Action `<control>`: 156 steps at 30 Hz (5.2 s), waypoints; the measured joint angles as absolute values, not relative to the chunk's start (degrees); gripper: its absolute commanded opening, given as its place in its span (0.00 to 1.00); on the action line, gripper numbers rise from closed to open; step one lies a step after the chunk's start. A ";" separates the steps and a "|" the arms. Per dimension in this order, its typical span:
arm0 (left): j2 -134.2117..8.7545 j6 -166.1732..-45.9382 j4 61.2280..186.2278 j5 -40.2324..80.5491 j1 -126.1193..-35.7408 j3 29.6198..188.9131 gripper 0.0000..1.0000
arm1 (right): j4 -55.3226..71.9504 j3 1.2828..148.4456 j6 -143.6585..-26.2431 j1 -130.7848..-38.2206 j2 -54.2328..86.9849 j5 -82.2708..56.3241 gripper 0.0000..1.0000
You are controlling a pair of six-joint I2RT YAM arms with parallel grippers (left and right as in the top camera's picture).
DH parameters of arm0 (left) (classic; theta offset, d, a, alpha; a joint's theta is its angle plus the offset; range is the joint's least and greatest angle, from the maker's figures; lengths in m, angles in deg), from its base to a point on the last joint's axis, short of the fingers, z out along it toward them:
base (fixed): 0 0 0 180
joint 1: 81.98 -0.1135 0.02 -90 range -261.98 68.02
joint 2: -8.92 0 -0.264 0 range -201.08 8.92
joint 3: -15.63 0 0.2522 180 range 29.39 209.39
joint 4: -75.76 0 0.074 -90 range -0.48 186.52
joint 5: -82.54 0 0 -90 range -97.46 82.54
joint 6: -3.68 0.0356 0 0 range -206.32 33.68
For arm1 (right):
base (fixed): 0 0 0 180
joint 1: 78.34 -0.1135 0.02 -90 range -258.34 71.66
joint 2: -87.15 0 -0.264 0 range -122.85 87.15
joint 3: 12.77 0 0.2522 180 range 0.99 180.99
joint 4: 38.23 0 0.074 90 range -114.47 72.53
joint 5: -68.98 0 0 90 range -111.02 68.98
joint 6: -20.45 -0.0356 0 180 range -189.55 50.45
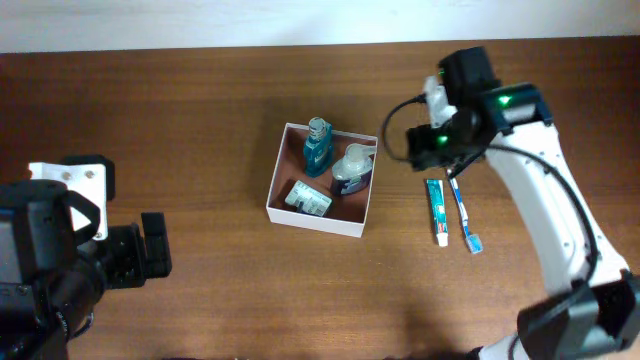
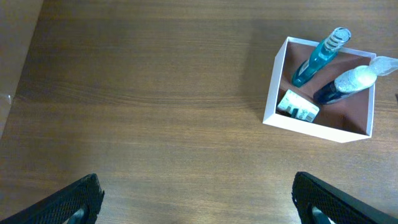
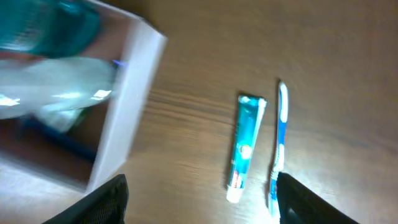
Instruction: Pack container
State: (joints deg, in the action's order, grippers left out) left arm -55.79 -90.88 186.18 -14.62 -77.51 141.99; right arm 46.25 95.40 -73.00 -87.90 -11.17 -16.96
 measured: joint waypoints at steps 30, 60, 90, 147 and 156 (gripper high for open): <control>-55.79 -90.88 186.18 -14.62 -77.51 141.99 0.99 | 40.39 77.94 -80.23 -80.34 -16.44 -13.42 0.05; -55.79 -90.88 186.18 -14.62 -77.51 141.99 0.99 | 37.22 94.44 -43.40 -118.48 -21.80 -27.65 0.71; -55.79 -90.85 186.21 -14.62 -77.51 141.99 0.99 | 41.92 93.10 -71.92 -74.15 -33.21 -19.67 0.51; -55.79 -90.88 186.21 -14.59 -77.51 141.99 0.99 | 42.90 105.69 -54.48 -118.24 -7.00 -24.04 0.99; -55.79 -90.88 186.18 -14.62 -77.51 141.99 0.99 | 45.20 106.09 -75.03 -118.24 1.85 -23.39 0.99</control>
State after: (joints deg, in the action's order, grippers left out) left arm -55.79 -90.88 186.18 -14.62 -77.51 141.99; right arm 45.20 106.09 -75.03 -118.24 1.85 -23.39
